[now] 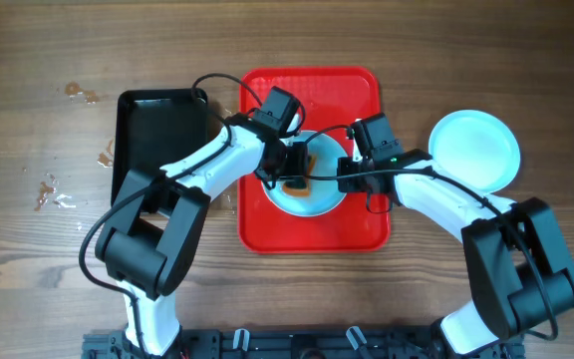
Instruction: Clean dirty plates on tray and stack at the side
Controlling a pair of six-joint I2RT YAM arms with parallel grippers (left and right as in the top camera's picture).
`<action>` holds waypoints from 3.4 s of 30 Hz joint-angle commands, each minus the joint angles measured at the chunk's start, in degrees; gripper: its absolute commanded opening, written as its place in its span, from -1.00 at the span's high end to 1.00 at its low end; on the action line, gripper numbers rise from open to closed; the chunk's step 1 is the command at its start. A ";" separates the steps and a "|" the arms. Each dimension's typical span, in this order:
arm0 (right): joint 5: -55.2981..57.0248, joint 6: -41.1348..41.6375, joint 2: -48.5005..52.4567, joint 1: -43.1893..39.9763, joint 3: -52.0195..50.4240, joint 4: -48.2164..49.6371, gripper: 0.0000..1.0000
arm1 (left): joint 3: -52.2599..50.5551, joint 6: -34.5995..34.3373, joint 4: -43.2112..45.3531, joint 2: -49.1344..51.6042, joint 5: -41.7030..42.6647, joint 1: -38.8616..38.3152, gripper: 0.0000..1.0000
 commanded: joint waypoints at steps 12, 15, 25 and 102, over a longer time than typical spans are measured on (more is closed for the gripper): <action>0.92 1.29 2.34 -0.04 -0.59 -2.49 0.88 | 3.23 1.20 -12.61 3.76 -41.46 0.55 0.92; 2.34 1.25 2.34 -0.04 -0.59 -2.91 0.89 | 7.93 0.09 -16.06 3.67 -40.70 0.57 0.92; 3.08 1.27 2.34 -0.04 -0.59 -3.04 0.91 | 17.22 -2.67 -24.94 -1.38 -35.17 1.66 0.92; 75.28 -38.97 -14.69 31.85 13.57 -1.29 0.91 | -5.66 14.34 -12.35 -10.21 -10.80 36.61 -1.00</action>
